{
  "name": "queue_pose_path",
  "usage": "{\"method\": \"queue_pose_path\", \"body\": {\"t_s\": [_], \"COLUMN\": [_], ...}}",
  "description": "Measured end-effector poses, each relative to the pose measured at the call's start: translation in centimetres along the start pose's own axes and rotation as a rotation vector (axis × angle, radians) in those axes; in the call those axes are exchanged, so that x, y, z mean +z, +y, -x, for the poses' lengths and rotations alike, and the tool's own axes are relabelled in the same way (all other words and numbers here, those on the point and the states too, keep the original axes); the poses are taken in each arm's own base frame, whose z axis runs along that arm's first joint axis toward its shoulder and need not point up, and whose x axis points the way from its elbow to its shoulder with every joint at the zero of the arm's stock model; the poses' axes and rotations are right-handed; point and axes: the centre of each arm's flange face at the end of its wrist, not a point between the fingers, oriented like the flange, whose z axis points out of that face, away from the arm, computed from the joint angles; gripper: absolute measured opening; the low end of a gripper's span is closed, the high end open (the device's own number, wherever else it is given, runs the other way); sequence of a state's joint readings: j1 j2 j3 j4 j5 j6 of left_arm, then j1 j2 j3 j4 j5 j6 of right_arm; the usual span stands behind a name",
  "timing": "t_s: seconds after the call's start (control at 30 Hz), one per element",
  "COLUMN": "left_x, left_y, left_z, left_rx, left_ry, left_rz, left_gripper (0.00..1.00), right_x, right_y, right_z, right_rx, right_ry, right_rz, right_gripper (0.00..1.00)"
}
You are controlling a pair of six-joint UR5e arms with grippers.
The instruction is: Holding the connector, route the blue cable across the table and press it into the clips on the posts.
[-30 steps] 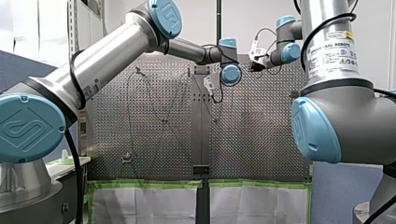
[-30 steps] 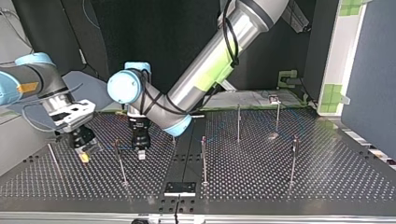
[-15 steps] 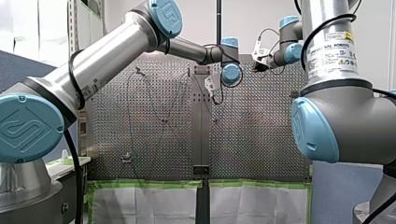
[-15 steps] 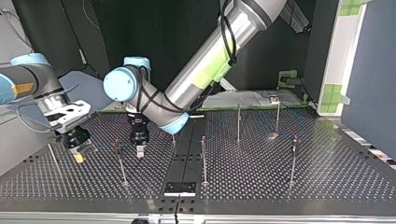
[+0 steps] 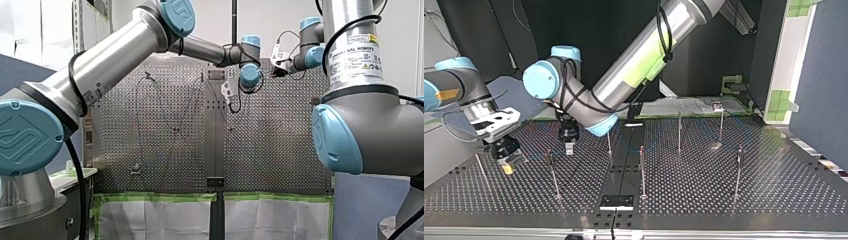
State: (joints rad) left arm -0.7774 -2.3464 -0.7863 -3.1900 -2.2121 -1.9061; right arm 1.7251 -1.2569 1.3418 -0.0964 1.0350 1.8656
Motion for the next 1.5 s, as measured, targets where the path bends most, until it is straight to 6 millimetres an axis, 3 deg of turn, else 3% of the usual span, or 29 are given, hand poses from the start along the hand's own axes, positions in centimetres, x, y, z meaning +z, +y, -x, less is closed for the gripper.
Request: {"method": "queue_pose_path", "body": {"t_s": [0.4,0.9,1.5], "left_x": [-2.4,-4.7,-9.6], "left_y": [-0.3,1.2,1.7], "left_z": [3.4,8.3,12.9], "left_rx": [-0.04,-0.109,-0.242], "left_ry": [-0.026,-0.143,-0.257], "left_rz": [-0.085,-0.066,-0.093], "left_gripper": [1.0,1.0,1.0], "right_x": [0.0,0.1,0.2], "right_y": [0.0,-0.3,-1.0], "right_z": [0.1,0.2,0.5], "right_rx": [0.0,0.0,-0.005], "right_ry": [-0.002,-0.004,-0.01], "right_rz": [0.0,-0.004,-0.015], "right_gripper": [0.0,0.0,0.0]}}
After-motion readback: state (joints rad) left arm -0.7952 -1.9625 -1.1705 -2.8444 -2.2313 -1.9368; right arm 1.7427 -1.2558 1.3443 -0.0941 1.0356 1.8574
